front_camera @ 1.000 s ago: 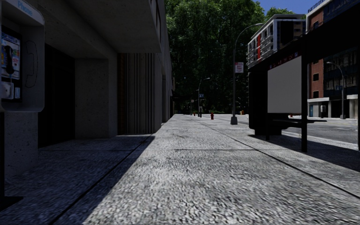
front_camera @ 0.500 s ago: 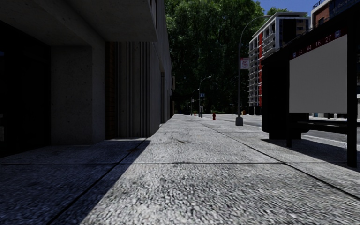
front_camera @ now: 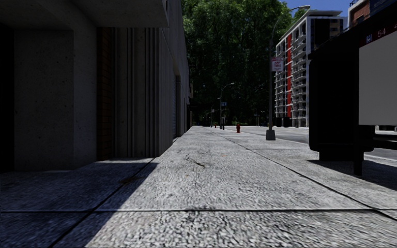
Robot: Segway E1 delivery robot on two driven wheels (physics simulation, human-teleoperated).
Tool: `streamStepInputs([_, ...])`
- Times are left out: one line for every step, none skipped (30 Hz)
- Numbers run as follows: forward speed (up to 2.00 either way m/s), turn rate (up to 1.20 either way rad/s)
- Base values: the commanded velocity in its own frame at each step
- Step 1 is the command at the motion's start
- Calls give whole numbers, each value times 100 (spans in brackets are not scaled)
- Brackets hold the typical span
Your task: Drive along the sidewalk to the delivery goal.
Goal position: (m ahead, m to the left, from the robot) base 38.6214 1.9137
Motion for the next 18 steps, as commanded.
streamStepInputs([200,0])
streamStepInputs([200,0])
streamStepInputs([200,0])
streamStepInputs([200,0])
streamStepInputs([200,0])
streamStepInputs([200,0])
streamStepInputs([200,0])
streamStepInputs([200,0])
streamStepInputs([200,0])
streamStepInputs([200,0])
streamStepInputs([200,0])
streamStepInputs([200,0])
streamStepInputs([200,0])
streamStepInputs([200,0])
streamStepInputs([200,0])
streamStepInputs([200,0])
streamStepInputs([200,0])
streamStepInputs([200,0])
